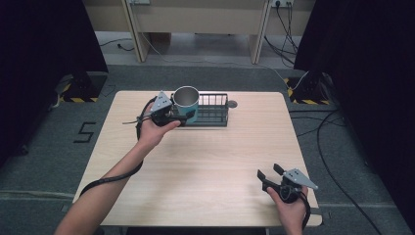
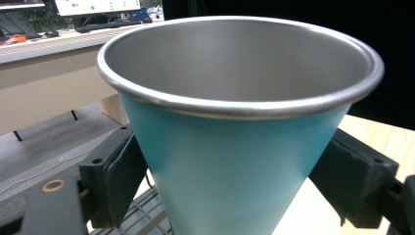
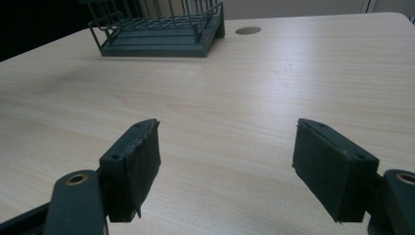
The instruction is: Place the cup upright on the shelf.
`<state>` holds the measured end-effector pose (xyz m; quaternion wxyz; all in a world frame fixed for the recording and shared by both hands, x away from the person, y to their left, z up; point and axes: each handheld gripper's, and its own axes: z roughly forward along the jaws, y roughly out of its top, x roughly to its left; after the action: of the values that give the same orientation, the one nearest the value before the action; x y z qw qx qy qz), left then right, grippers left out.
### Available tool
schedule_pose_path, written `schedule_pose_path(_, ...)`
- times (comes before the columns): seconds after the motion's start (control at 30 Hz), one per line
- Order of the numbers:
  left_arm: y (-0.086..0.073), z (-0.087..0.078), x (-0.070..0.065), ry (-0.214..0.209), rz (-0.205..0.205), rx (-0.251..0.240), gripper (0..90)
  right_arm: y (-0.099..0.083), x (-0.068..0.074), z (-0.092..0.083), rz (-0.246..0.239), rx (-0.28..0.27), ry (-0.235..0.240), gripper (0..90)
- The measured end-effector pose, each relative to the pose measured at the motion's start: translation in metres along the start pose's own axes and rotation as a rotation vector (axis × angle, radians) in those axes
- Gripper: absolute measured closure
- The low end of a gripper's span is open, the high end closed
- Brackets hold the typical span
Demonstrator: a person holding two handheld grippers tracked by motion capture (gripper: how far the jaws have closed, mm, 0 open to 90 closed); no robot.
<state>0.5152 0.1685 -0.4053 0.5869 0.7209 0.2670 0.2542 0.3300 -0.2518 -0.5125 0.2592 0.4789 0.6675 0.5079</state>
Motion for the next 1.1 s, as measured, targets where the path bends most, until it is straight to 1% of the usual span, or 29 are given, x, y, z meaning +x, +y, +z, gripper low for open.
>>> schedule_pose_path(0.23,0.008,0.007,0.004,0.011,0.01,0.001,17.2,0.0,0.0,0.0,0.001,-0.003,0.0,26.5)
schedule_pose_path(0.47,0.015,0.016,0.007,0.022,0.006,-0.001,17.2,0.0,-0.001,0.0,0.002,-0.001,0.002,26.5)
schedule_pose_path(0.5,0.016,0.018,0.008,0.024,0.007,0.0,17.2,0.0,-0.001,0.0,-0.004,-0.004,-0.001,26.6)
schedule_pose_path(0.77,0.017,0.028,0.011,0.038,-0.001,0.01,17.2,0.0,-0.001,0.0,0.002,-0.002,0.004,26.6)
schedule_pose_path(1.07,0.017,0.038,0.016,0.069,-0.005,0.023,17.2,0.0,-0.001,0.0,-0.003,-0.003,0.002,26.7)
schedule_pose_path(1.1,0.017,0.04,0.017,0.073,-0.006,0.024,17.2,0.0,-0.001,0.0,0.003,-0.001,0.004,26.7)
